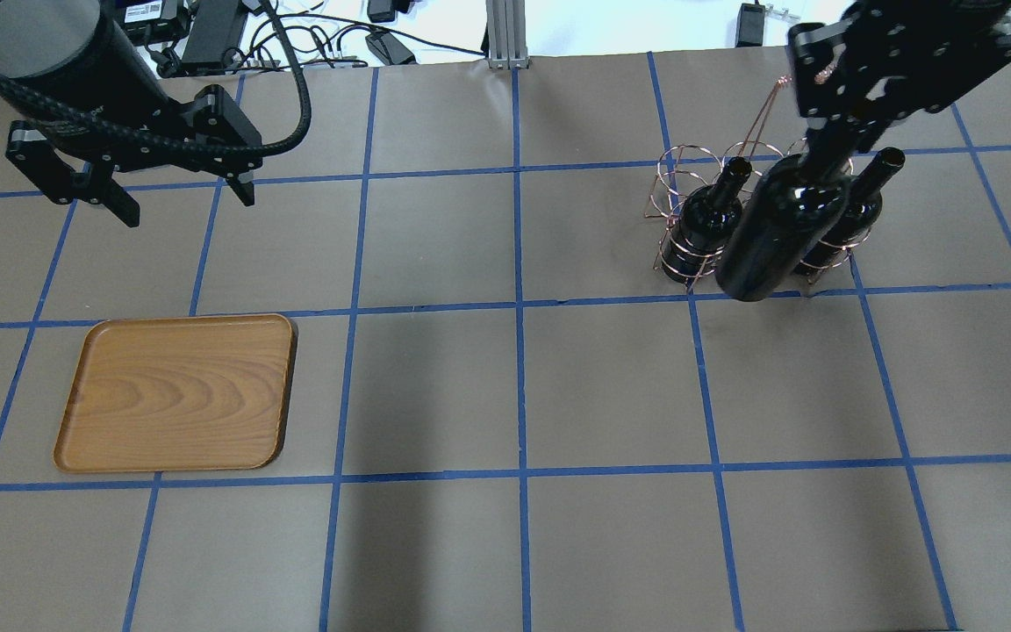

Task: Take wine from basket and place on tray
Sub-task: 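Pull the bottle out of the rack and swing it toward the table center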

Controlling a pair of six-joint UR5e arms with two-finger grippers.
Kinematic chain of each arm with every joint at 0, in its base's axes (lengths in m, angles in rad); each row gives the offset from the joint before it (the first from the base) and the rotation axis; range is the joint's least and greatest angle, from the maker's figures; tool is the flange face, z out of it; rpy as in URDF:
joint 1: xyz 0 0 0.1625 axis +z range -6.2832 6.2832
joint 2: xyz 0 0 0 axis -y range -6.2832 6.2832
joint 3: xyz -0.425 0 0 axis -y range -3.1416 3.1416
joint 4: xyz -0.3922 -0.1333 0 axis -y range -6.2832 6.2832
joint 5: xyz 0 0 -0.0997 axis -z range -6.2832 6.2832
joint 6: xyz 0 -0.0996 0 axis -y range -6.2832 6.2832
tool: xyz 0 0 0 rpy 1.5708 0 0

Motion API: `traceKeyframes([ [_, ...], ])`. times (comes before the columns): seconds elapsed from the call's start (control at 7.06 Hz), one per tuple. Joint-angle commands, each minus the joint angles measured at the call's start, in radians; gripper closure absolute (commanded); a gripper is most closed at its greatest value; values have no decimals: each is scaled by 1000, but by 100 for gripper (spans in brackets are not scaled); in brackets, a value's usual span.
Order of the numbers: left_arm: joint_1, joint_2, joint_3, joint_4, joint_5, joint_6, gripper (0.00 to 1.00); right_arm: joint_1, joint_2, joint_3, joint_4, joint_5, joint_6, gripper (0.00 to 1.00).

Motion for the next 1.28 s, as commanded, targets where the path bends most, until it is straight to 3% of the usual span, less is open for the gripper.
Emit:
traceKeyframes([
  [0.0, 26, 6, 3, -5, 12, 75, 0, 224, 84, 1, -81, 0, 274, 84],
  [0.28, 122, 26, 10, -40, 10, 248, 0, 287, 201, 9, -217, 0, 339, 84],
  [0.57, 208, 38, 14, -53, 3, 341, 0, 306, 229, 90, -377, 2, 388, 84],
  [1.13, 258, 38, 14, -53, -5, 367, 0, 385, 289, 127, -467, 0, 504, 83],
])
